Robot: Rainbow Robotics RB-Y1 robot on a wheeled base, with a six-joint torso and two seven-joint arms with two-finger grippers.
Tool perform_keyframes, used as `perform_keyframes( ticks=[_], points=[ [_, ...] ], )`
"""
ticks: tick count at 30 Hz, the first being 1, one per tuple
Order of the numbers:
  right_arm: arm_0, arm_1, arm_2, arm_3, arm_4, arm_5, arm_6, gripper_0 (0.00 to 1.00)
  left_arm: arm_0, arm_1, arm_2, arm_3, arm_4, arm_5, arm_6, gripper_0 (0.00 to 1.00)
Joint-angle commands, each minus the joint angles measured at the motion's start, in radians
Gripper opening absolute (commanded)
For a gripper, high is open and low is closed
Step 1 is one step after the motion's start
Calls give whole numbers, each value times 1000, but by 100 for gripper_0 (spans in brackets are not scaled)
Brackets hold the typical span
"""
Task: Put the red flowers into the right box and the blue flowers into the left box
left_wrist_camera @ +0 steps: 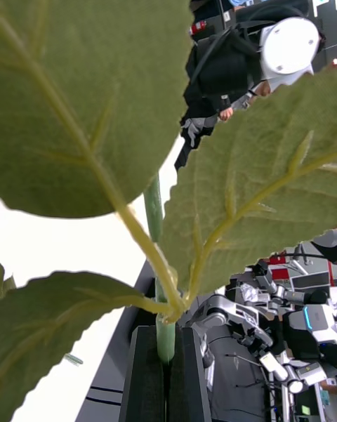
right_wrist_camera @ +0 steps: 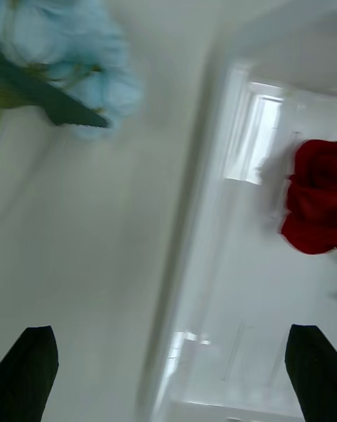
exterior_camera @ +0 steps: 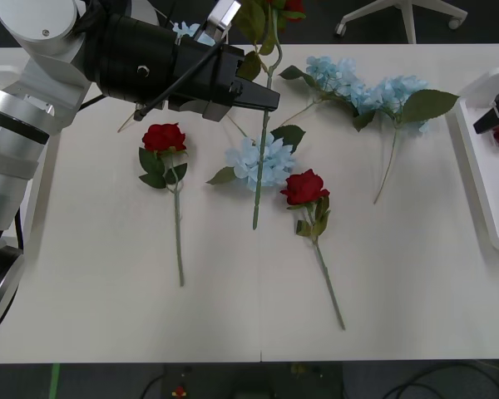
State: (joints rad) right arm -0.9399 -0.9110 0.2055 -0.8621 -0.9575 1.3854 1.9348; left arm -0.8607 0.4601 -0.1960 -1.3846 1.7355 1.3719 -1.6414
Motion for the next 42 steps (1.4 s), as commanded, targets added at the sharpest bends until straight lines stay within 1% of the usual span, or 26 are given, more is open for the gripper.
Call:
perform_keyframes(
  ticks=[1, 6, 7, 12, 14, 21, 24, 27, 32, 35, 40, 42],
  points=[
    [-2, -59, -21, -129, -164, 93, 13, 94, 5, -11, 29, -31, 15, -10, -64, 0],
    [113, -75, -14, -275, -458, 118, -5, 95, 5, -11, 29, -31, 15, -10, -64, 0],
    [128, -75, -14, -291, -489, 116, -7, 95, 5, -11, 29, -31, 15, -10, -64, 0],
    [285, -94, -14, -477, -745, 73, -28, 95, 5, -11, 29, -31, 15, -10, -64, 0],
    [337, -95, -12, -546, -817, 57, -39, 95, 5, -11, 29, -31, 15, -10, -64, 0],
    [452, -95, -11, -715, -1037, -3, -128, 95, 5, -11, 29, -31, 15, -10, -64, 0],
    [504, -95, -11, -802, -1086, -42, -143, 95, 5, -11, 29, -31, 15, -10, -64, 0],
    [547, -92, -9, -887, -1092, -95, -148, 95, 5, -11, 29, -31, 15, -10, -64, 0],
    [621, -89, 42, -1019, -1118, -227, -152, 95, 5, -11, 29, -31, 15, -10, -64, 0],
    [645, -74, 84, -1063, -1124, -315, -148, 95, 5, -11, 29, -31, 15, -10, -64, 0],
    [650, -17, 144, -1074, -1116, -393, -140, 95, 5, -11, 29, -31, 15, -10, -64, 0],
    [650, 6, 150, -1075, -1097, -407, -145, 95, 5, -11, 29, -31, 15, -10, -64, 0]
  ],
)
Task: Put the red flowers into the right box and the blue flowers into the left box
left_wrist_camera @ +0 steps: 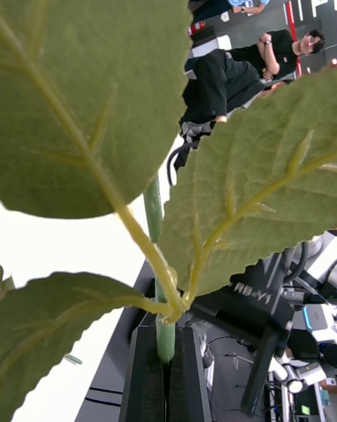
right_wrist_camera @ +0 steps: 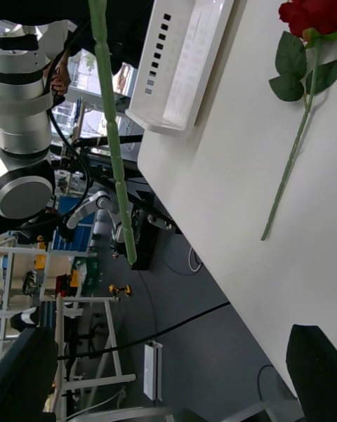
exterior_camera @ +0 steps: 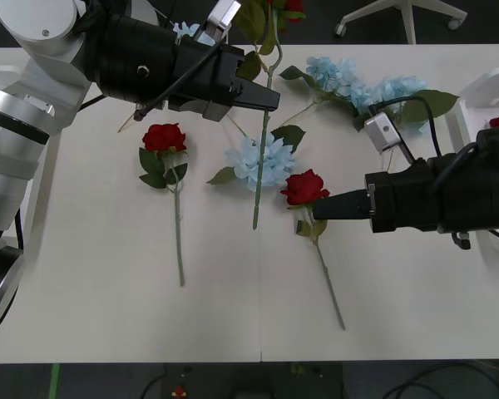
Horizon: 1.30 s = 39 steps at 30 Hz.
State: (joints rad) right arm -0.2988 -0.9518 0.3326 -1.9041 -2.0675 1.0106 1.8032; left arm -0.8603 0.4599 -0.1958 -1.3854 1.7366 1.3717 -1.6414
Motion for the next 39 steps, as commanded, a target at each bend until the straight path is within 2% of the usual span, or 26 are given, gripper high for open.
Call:
perform_keyframes(
  ticks=[1, 8, 16, 30, 34, 38, 39],
  points=[
    [9, 73, 25, -33, 41, -41, -15, 95, 4, -10, 29, -30, 14, -10, -64, 0],
    [9, 160, 39, -47, 90, -83, -28, 95, 4, -10, 29, -30, 14, -10, -64, 0],
    [1, 212, 94, -64, 92, -167, -31, 95, 4, -10, 29, -30, 14, -10, -64, 0],
    [-2, 329, 98, -61, 150, -210, -71, 94, 4, -10, 29, -30, 14, -10, -64, 0],
    [-2, 358, 98, -50, 152, -218, -82, 80, 4, -10, 29, -30, 14, -10, -64, 0],
    [-2, 381, 98, -36, 152, -224, -85, 55, 4, -10, 29, -30, 14, -10, -64, 0],
    [-2, 384, 98, -35, 155, -228, -85, 44, 4, -10, 29, -30, 14, -10, -64, 0]
  ],
)
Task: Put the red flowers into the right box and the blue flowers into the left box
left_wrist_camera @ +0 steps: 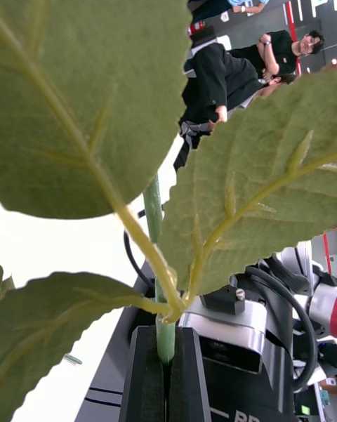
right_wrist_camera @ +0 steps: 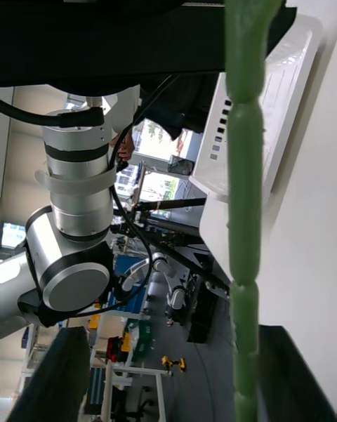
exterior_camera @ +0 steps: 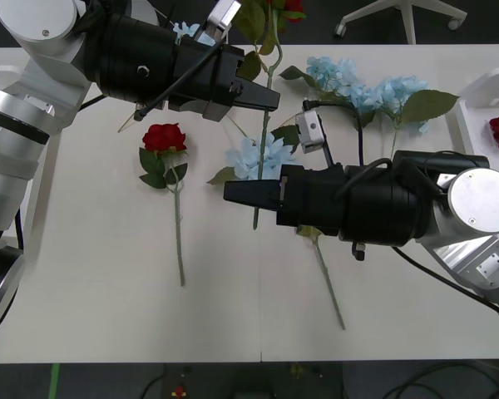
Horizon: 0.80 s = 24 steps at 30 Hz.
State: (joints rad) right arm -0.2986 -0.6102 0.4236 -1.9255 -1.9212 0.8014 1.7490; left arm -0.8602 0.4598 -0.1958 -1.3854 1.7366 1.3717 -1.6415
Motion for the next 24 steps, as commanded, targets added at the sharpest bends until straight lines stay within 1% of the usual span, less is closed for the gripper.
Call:
perform_keyframes(
  ticks=[1, 2, 3, 6, 10, 14, 15, 16, 17, 18, 20, 24],
  points=[
    [-2, 46, 6, -15, 14, -19, -34, 34, 4, -10, 29, -30, 14, -10, -64, 0],
    [-2, 46, 7, -15, 14, -19, -36, 26, 4, -10, 29, -30, 14, -10, -64, 0],
    [-2, 46, 7, -15, 14, -19, -37, 22, 4, -10, 29, -30, 14, -10, -64, 0],
    [-2, 47, 6, -15, 28, -19, -40, 15, 4, -10, 29, -30, 14, -10, -64, 0],
    [-2, 49, 6, -15, 30, -22, -45, 9, 4, -10, 29, -30, 14, -10, -64, 0],
    [-2, 47, 6, -15, 33, -22, -48, 6, 4, -10, 29, -30, 14, -10, -64, 0],
    [-2, 46, 6, -15, 33, -22, -49, 5, 4, -10, 29, -30, 14, -10, -64, 7],
    [-2, 46, 6, -15, 33, -22, -49, 5, 4, -10, 29, -30, 14, -10, -64, 41],
    [-2, 46, 6, -15, 34, -22, -51, 4, 4, -10, 29, -30, 14, -10, -64, 94],
    [-2, 44, 6, -13, 34, -22, -51, 2, 4, -10, 29, -30, 14, -10, -64, 100],
    [-2, 43, 6, -15, 34, -24, -52, 0, 4, -10, 29, -30, 14, -10, -64, 100],
    [-2, 36, 6, -15, 34, -25, -54, 0, 4, -10, 29, -30, 14, -10, -64, 100]
  ],
)
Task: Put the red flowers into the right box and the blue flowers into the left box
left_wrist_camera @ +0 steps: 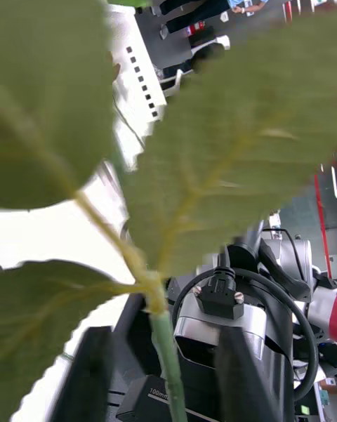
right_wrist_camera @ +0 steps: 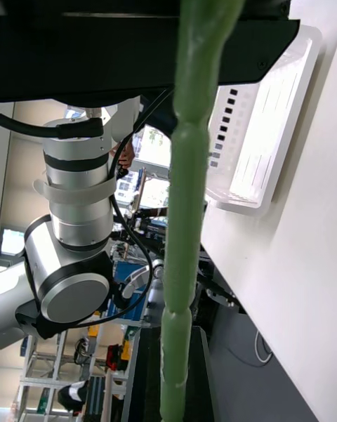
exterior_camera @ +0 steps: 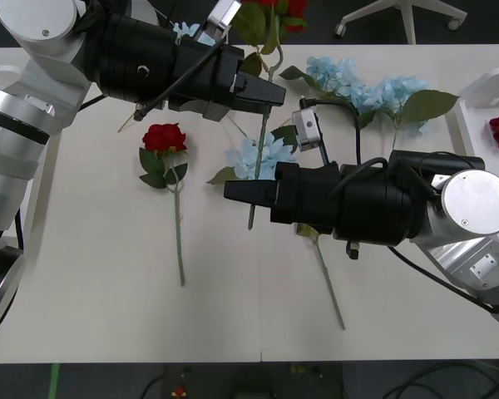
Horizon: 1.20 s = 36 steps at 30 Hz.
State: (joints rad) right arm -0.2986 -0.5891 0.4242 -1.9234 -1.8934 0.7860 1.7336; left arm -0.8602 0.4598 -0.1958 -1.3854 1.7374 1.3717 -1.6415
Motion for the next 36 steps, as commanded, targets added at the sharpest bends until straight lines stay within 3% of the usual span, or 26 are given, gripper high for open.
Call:
perform_keyframes(
  ticks=[1, 12, 18, 26, 32, 36],
  points=[
    [-2, 15, 5, -17, 7, -11, -39, 0, 4, -10, 29, -30, 13, -10, -64, 100],
    [-2, -34, -36, -17, 73, -1, -63, 0, 4, -10, 29, -30, 13, -10, -64, 100],
    [-2, -86, -145, -17, 267, 125, -194, 0, 35, 10, 21, -32, 7, -19, -66, 100],
    [-2, -183, -366, -5, 626, 395, -266, 0, 41, 200, 13, -112, -101, -39, -80, 100],
    [-5, -279, -536, 98, 810, 544, -240, 0, 41, 335, 12, -86, -231, -34, -202, 100],
    [-19, -388, -558, 166, 933, 575, -224, 0, 40, 384, 12, -12, -322, -45, -333, 100]
  ],
)
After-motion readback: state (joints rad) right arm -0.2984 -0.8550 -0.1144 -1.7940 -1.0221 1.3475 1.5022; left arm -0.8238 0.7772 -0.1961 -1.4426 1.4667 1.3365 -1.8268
